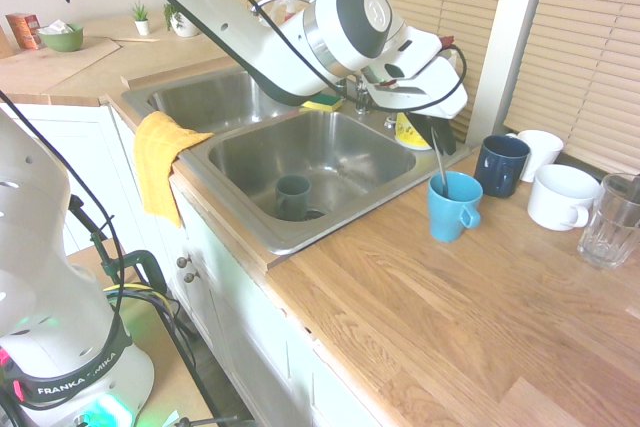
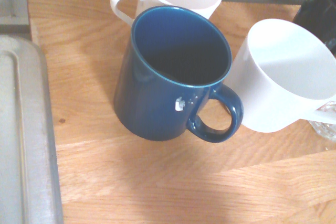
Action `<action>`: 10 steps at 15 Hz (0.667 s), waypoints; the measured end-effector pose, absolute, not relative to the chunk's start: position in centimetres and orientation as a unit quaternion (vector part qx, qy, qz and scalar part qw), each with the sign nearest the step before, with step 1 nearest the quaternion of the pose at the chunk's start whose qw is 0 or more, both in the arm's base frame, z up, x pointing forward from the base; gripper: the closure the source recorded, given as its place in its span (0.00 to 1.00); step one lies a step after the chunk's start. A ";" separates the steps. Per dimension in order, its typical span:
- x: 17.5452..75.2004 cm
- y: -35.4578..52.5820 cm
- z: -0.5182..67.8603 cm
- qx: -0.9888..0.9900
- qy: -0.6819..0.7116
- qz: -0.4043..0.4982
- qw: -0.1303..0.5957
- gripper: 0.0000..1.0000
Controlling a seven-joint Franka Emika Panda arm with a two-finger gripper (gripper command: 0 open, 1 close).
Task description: Put the spoon into the sink
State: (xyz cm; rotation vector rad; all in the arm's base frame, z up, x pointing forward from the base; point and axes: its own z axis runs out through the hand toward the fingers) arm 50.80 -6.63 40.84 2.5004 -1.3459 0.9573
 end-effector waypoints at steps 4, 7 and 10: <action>51.2 -6.8 40.9 0.831 -0.449 0.319 0.074 1.00; 51.4 -7.0 41.2 0.829 -0.453 0.320 0.074 1.00; 51.3 -7.7 41.6 0.822 -0.467 0.319 0.067 1.00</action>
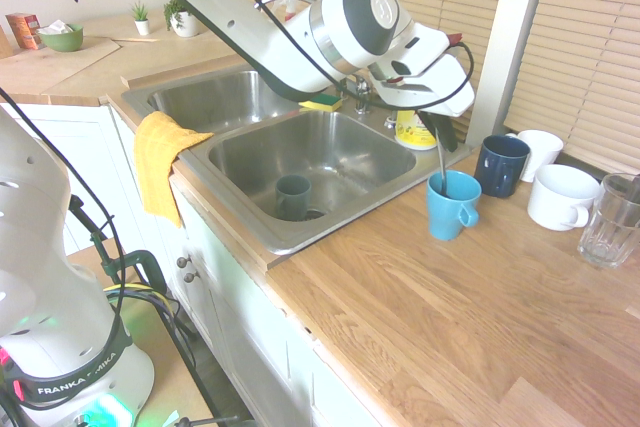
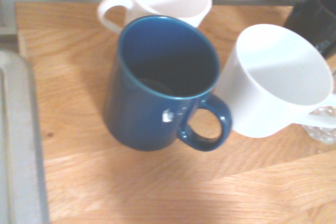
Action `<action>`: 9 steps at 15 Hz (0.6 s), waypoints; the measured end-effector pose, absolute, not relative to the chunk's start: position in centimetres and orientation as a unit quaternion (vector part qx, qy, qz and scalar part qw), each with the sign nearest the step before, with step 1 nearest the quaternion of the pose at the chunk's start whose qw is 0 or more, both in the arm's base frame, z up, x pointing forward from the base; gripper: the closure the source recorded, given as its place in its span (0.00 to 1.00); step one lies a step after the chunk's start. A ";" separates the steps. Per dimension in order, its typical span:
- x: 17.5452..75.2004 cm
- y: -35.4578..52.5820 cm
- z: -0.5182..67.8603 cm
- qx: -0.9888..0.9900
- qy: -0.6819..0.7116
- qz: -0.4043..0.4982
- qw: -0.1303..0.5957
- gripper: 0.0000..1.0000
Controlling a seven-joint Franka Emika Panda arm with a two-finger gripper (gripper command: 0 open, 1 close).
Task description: Put the spoon into the sink
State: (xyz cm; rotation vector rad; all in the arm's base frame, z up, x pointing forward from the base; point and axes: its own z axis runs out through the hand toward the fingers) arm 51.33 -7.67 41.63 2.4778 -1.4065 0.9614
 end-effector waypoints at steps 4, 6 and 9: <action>50.8 -8.8 44.7 0.811 -0.484 0.327 0.041 1.00; 50.2 -8.6 47.4 0.805 -0.484 0.341 0.028 1.00; 48.6 -8.2 51.2 0.798 -0.484 0.358 0.020 1.00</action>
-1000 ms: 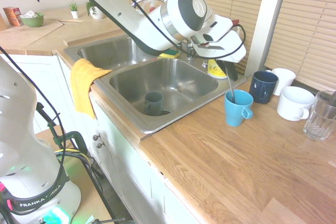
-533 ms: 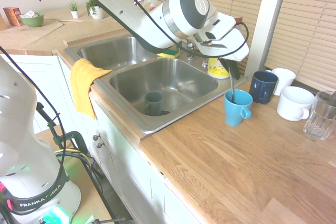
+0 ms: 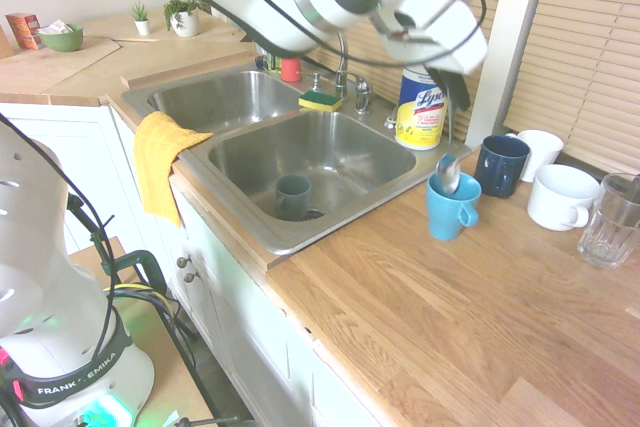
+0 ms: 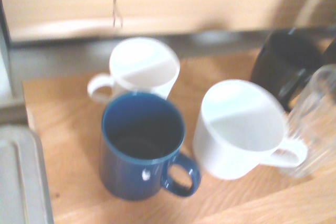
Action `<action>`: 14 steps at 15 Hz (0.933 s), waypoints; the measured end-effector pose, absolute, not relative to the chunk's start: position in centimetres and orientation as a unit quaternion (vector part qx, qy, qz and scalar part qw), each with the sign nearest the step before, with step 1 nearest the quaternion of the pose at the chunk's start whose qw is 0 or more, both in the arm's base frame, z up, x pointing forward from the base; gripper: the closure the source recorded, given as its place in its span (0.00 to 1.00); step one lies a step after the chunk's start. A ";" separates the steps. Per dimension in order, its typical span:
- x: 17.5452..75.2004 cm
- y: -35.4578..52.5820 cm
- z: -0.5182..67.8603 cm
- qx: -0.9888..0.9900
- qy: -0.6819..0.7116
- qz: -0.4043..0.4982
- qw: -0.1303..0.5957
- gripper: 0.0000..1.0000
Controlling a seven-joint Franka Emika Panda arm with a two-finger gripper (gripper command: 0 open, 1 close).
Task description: Put the spoon into the sink
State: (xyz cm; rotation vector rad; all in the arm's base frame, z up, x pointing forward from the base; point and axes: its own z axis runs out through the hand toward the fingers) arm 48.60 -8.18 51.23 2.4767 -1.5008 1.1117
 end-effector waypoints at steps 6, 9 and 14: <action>47.6 -0.5 54.0 0.826 -0.426 0.368 0.042 1.00; 48.5 7.4 51.1 0.853 -0.368 0.363 0.079 1.00; 51.1 18.0 38.1 0.896 -0.290 0.304 0.142 1.00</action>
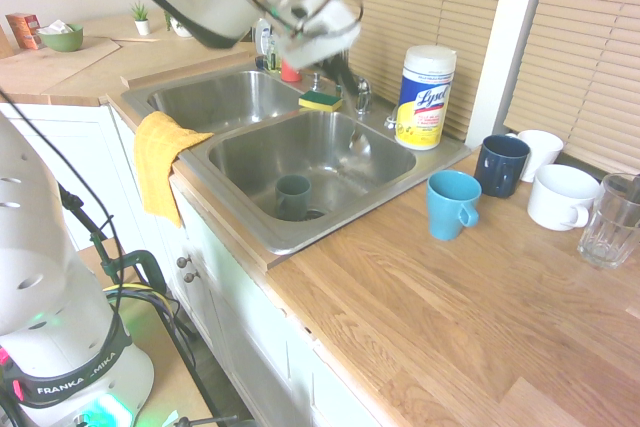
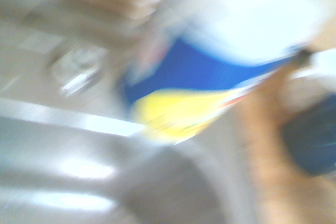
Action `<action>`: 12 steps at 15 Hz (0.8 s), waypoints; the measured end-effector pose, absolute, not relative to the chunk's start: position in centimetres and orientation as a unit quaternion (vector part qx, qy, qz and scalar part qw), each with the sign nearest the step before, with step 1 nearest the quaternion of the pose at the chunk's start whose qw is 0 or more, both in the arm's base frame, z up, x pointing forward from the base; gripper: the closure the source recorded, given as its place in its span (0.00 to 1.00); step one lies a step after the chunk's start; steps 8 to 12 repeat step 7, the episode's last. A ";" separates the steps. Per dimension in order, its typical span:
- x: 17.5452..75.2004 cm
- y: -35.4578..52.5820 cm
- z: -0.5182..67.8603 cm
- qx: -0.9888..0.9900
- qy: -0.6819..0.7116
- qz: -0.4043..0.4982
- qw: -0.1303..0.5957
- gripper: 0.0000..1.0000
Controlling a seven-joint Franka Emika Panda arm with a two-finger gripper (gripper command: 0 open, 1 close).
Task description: Put the spoon into the sink
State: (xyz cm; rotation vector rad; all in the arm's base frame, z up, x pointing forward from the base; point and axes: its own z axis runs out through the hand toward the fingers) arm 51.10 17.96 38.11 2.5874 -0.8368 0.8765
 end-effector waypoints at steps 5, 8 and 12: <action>53.7 18.0 25.1 0.915 -0.277 0.225 0.190 1.00; 54.2 17.2 23.3 0.915 -0.288 0.206 0.194 0.00; 54.2 17.2 23.3 0.915 -0.288 0.206 0.194 0.00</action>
